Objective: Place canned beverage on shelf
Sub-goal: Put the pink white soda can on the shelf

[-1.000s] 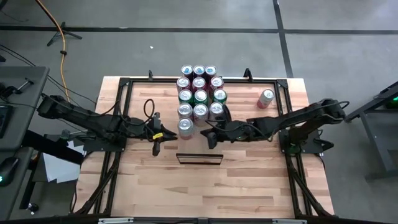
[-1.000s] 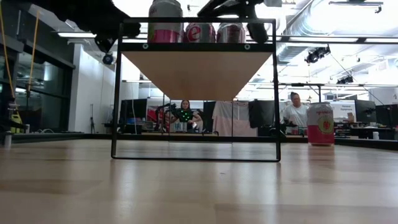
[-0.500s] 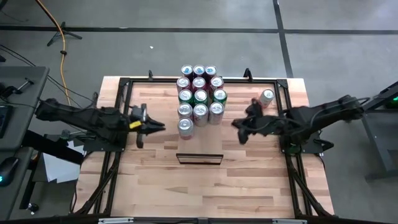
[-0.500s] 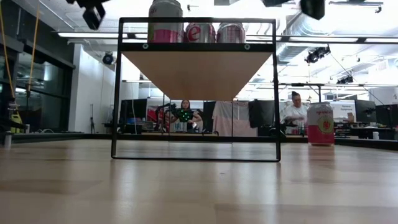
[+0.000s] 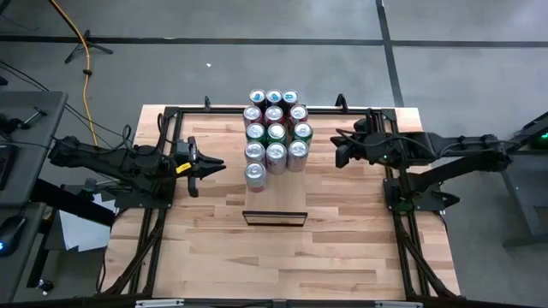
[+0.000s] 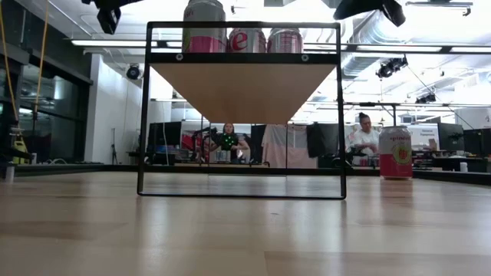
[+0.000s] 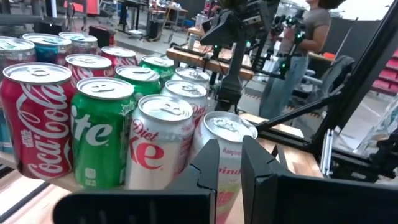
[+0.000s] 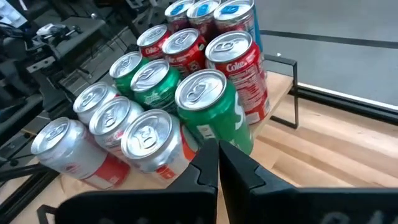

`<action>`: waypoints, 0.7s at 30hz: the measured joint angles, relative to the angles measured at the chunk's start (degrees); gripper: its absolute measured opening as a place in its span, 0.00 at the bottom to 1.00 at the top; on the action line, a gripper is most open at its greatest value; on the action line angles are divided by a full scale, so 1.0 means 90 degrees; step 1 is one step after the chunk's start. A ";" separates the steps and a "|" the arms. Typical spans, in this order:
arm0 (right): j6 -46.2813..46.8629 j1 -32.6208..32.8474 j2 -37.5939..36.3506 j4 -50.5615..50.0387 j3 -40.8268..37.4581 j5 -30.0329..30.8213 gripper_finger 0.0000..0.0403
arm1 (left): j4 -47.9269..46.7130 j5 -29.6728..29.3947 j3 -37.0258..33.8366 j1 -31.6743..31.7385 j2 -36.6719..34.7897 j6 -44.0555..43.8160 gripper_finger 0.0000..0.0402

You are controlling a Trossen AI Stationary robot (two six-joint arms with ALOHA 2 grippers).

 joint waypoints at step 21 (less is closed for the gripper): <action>0.0018 -0.0514 0.0006 -0.0032 0.0000 -0.0112 0.00 | 0.0587 -0.0397 0.0000 0.0000 0.0143 0.0391 0.00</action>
